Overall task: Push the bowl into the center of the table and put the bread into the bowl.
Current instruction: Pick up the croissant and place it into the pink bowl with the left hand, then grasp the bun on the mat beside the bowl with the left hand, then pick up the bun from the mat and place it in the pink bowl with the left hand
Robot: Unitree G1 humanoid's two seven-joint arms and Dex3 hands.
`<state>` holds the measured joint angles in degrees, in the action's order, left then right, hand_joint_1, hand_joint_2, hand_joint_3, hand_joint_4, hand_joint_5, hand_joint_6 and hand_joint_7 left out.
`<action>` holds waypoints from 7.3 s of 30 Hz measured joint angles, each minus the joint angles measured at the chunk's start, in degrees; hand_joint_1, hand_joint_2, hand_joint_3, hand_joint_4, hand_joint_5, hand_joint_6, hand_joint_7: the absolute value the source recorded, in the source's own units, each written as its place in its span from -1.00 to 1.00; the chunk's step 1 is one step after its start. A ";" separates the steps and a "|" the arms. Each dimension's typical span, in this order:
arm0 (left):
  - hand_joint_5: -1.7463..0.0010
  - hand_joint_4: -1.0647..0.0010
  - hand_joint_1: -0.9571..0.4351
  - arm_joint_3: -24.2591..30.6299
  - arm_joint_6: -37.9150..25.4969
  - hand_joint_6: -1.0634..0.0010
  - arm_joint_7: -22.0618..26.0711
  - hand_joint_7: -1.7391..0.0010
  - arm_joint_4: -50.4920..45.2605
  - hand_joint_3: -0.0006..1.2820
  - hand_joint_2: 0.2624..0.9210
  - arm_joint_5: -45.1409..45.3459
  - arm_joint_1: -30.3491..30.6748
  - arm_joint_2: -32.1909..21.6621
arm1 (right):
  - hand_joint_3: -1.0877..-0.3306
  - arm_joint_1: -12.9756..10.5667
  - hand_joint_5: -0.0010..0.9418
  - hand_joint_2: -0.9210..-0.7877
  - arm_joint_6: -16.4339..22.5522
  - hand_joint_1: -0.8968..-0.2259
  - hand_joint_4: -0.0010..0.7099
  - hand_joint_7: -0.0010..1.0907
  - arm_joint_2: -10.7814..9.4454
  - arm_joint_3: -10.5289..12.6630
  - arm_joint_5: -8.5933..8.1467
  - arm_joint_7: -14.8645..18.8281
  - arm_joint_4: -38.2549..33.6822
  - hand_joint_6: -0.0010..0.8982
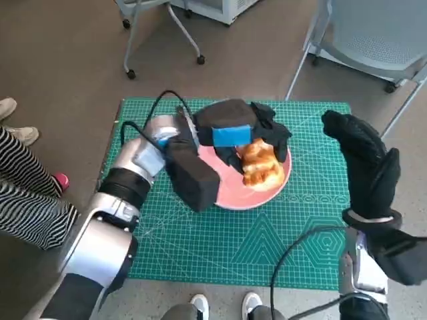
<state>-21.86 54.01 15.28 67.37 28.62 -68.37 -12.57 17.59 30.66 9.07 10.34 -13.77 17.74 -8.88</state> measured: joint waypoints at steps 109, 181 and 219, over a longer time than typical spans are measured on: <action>1.00 0.87 0.16 9.80 -17.86 0.53 23.65 1.00 -9.31 -1.00 0.51 -10.51 19.65 -31.22 | 0.00 0.08 -1.00 -1.00 1.56 -0.35 -0.40 0.02 -0.01 -0.08 -4.06 2.67 -2.40 -0.77; -0.33 -0.46 0.38 16.24 -26.81 -0.29 23.40 -0.17 -32.47 -0.94 0.95 -22.83 15.89 -24.32 | -0.03 0.59 -1.00 -1.00 -0.65 -0.37 -0.41 0.05 0.81 -0.60 -3.15 3.01 -2.07 -0.81; -0.33 0.05 0.35 -0.66 -23.82 0.28 8.03 -0.43 -16.42 -0.65 0.91 -3.63 6.19 0.94 | -0.04 0.32 -0.99 -1.00 -1.26 -0.35 -0.39 0.16 -0.19 -1.89 0.61 -0.05 0.02 -0.86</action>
<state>-22.52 30.19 23.31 50.95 24.99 -62.18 -11.63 17.90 29.41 8.88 8.45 -13.16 17.68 -8.86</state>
